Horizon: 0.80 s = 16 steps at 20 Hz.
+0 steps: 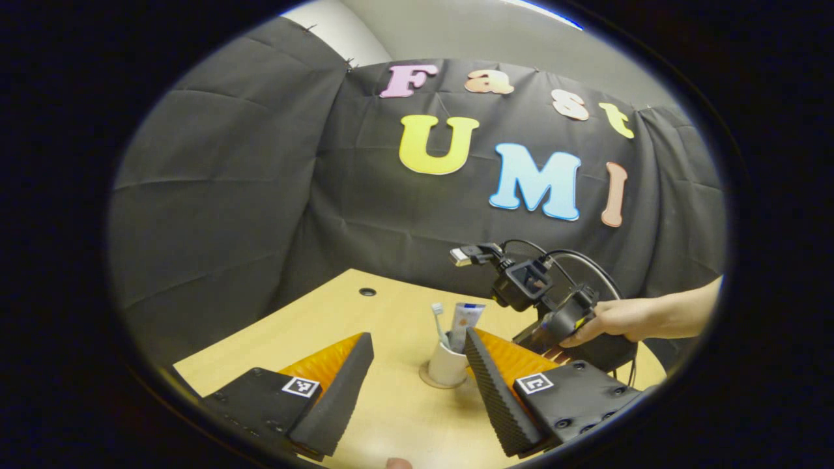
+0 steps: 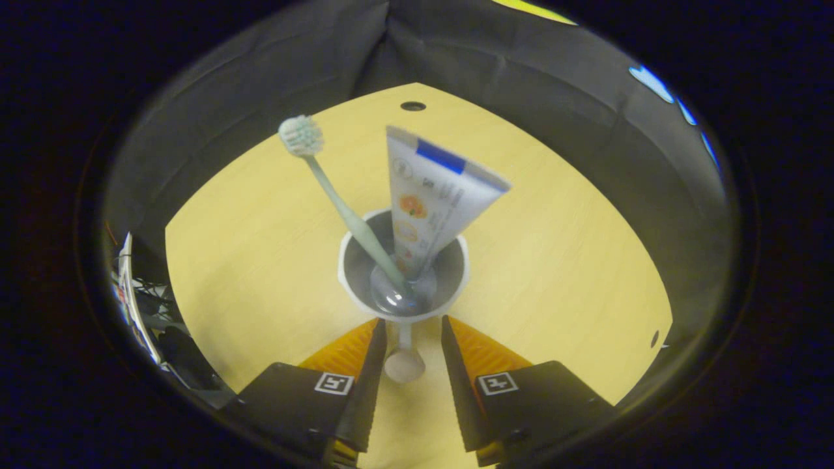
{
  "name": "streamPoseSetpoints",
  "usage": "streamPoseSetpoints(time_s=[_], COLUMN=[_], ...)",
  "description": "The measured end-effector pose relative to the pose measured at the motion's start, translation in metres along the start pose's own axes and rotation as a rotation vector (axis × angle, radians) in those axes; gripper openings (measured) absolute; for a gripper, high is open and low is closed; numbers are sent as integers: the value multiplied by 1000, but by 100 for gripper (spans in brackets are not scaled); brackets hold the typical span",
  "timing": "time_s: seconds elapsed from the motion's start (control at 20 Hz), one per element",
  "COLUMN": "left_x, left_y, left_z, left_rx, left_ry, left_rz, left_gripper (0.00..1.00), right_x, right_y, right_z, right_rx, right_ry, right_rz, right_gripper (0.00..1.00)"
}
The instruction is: Put the toothbrush and toothpaste on the desktop into the cup, then pick up the cup and place it on the coaster on the desktop.
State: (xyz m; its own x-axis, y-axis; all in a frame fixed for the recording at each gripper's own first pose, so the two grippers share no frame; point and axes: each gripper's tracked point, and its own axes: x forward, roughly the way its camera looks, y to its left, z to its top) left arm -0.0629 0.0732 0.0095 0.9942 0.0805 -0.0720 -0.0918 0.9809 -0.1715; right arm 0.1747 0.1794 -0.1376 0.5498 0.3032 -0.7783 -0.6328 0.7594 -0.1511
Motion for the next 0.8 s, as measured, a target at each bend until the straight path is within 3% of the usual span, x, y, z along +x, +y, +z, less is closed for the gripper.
streamPoseSetpoints(time_s=[0.25,0.45,0.6,0.8], left_x=[12,23,31,37], left_y=[-31,-52,-73,-110], left_z=[13,21,28,42], left_rx=[23,41,55,66], left_ry=[-24,-31,-35,-45], left_rz=[-63,-98,-133,-201], left_gripper=[94,94,94,94], right_x=[-61,-110,-152,-233], right_y=[-14,-31,-53,-95], right_z=[1,-16,-31,-59], right_rx=[115,252,360,482], right_ry=[-150,-312,-458,-665], right_rz=[-31,-107,-195,-386], right_gripper=[72,71,72,71])
